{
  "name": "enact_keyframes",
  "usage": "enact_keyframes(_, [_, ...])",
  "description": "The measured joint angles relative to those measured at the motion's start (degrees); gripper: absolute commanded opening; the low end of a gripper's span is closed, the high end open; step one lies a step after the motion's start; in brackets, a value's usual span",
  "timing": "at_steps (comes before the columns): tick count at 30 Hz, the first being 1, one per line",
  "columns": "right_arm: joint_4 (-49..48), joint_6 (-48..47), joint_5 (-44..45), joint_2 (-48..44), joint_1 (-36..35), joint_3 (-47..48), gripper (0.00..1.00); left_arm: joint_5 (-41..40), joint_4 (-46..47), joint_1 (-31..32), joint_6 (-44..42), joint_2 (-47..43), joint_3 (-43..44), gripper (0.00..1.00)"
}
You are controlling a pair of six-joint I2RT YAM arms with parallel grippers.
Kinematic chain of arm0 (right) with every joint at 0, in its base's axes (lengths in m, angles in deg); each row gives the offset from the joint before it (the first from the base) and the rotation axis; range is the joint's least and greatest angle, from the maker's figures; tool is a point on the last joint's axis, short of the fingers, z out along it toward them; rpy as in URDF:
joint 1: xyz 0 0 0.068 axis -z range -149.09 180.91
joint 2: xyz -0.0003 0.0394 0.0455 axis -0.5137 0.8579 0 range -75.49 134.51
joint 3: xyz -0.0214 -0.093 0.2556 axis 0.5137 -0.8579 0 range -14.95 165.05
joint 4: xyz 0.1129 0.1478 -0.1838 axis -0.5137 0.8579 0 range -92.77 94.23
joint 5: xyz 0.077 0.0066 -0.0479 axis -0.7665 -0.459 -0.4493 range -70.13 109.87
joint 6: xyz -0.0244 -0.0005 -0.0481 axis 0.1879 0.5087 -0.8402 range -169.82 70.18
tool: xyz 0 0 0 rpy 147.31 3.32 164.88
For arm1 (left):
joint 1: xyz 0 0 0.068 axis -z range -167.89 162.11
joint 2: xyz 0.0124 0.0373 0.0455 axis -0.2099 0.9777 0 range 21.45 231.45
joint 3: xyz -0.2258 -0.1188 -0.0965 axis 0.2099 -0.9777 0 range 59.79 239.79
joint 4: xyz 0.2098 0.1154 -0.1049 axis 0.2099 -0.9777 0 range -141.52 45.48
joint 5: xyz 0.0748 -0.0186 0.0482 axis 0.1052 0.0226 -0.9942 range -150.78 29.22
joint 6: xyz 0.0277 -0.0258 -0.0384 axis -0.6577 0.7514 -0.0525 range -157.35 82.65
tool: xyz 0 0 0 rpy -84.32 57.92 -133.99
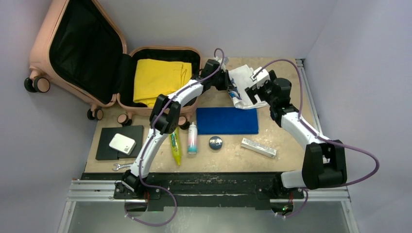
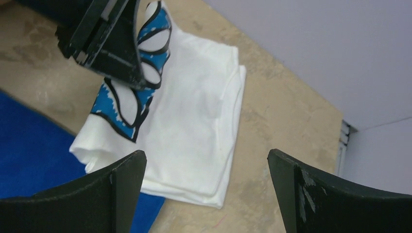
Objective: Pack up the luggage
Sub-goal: Pick up the clothes at the center of the board, then place the clothes in the luggage.
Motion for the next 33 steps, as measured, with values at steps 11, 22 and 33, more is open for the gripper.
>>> enact_keyframes(11, [1.68,0.33,0.44,-1.09,-0.15,-3.02,0.99,-2.84,-6.38,1.27,-7.58,-7.02,0.57,0.00])
enact_keyframes(22, [4.44,0.26,2.43,-1.57,-0.15,-3.02,0.99,-4.83,-16.92,-2.32,-14.16,-12.90,0.57,0.00])
enact_keyframes(33, [4.44,0.26,3.43,-4.42,-0.15,-3.06,0.99,-5.03,-31.01,-10.82,-21.18,-17.14,0.39,0.00])
